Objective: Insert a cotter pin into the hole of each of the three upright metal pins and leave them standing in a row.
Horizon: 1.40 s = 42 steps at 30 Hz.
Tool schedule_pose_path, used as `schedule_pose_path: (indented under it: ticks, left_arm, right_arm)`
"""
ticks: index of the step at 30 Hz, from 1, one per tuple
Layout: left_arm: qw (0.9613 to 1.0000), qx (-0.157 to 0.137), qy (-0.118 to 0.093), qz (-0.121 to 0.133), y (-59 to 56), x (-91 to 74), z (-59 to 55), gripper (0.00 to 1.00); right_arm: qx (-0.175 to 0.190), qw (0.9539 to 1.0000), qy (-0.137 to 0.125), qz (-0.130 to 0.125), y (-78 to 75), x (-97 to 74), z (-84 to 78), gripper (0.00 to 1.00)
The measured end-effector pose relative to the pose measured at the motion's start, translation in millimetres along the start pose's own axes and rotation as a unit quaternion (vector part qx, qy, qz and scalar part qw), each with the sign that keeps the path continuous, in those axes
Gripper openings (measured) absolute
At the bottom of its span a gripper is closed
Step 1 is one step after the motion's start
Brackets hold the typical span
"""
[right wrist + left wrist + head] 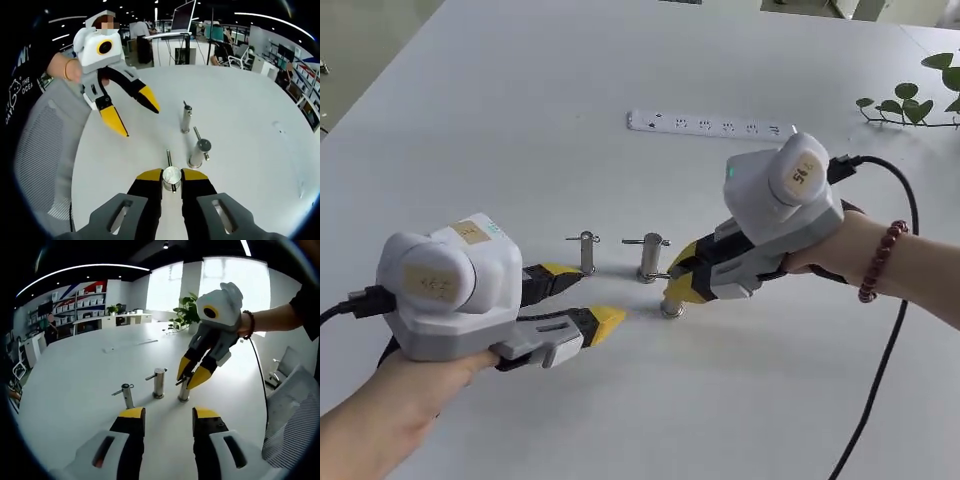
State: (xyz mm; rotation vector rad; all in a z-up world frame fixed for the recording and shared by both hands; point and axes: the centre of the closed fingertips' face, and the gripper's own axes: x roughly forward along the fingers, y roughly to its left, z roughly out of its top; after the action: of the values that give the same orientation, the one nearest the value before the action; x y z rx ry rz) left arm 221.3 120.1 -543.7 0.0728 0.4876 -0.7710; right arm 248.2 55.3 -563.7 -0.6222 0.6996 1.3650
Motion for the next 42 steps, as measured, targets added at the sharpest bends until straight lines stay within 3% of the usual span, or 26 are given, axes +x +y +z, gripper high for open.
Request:
schedule_pose_path:
  ticks: [17,24,33,36,42]
  left_arm:
    - [0.9997,-0.005,-0.013,0.022,9.9,-9.5,4.8,0.38]
    - [0.9992,-0.015,-0.017,0.034,14.2,-10.0,3.1,0.38]
    - [0.9990,-0.014,-0.014,0.040,17.5,-11.2,3.2,0.38]
    - [0.9990,-0.015,-0.010,0.041,17.6,-11.3,1.6,0.37]
    - [0.9989,-0.015,-0.005,0.044,18.0,-12.1,-0.4,0.37]
  right_arm:
    - [0.015,0.9994,0.003,-0.029,-28.7,-14.9,-21.0,0.08]
    - [0.001,0.9995,0.004,-0.031,-37.2,-16.3,-23.8,0.08]
    - [-0.008,0.9999,-0.007,-0.013,-44.1,-16.8,-23.0,0.08]
    - [-0.011,0.9997,-0.014,-0.014,-52.5,-17.7,-26.3,0.09]
    - [-0.018,0.9997,-0.015,0.007,-50.5,-16.8,-24.1,0.09]
